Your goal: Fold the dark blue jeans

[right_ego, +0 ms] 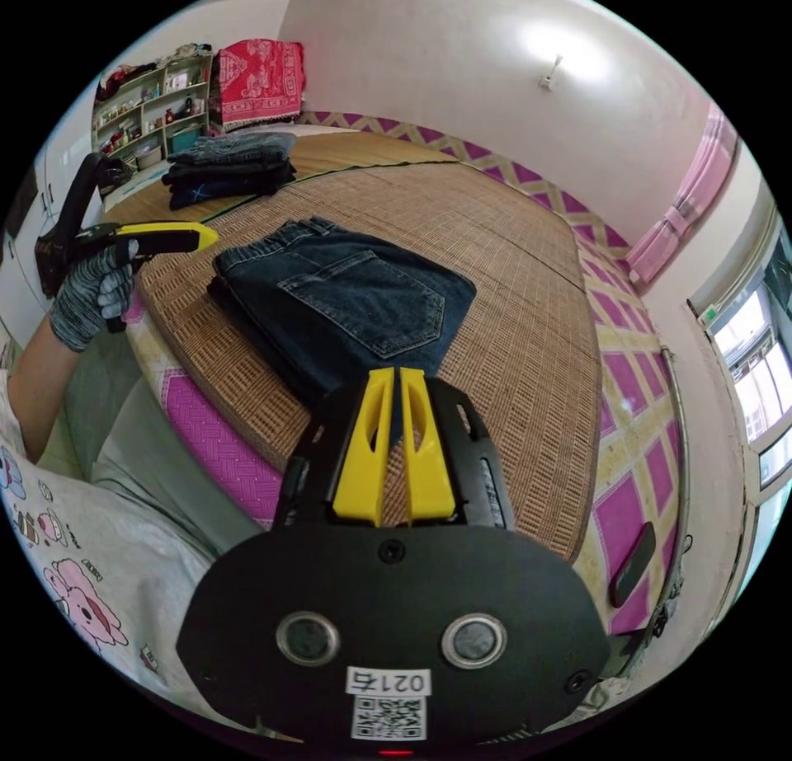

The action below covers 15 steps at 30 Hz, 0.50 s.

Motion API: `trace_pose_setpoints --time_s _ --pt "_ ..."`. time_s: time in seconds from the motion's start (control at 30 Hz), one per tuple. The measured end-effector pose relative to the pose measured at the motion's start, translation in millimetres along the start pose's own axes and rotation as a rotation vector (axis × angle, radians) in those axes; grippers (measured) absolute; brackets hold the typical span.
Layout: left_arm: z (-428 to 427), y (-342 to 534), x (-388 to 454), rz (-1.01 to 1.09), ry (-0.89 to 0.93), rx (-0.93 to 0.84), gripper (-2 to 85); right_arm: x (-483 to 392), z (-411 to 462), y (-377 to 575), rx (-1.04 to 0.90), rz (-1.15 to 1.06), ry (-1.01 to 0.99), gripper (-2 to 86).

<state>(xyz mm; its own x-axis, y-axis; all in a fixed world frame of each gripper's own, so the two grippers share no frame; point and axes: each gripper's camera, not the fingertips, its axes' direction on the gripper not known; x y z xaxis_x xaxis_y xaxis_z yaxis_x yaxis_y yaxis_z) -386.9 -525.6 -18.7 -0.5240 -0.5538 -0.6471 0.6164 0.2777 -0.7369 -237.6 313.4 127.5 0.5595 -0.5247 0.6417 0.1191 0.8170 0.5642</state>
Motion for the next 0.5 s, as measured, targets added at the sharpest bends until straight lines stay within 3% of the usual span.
trace_pose_setpoints --time_s 0.27,0.4,0.5 --pt "23 -30 -21 -0.039 -0.018 -0.042 2.6 61 -11 -12 0.029 0.074 -0.038 6.5" --pt "46 -48 -50 -0.122 0.09 -0.084 6.3 145 4 -17 0.035 0.262 -0.288 9.6" --pt "53 -59 -58 -0.138 0.07 -0.082 6.9 199 25 -17 0.024 0.379 -0.439 10.8"
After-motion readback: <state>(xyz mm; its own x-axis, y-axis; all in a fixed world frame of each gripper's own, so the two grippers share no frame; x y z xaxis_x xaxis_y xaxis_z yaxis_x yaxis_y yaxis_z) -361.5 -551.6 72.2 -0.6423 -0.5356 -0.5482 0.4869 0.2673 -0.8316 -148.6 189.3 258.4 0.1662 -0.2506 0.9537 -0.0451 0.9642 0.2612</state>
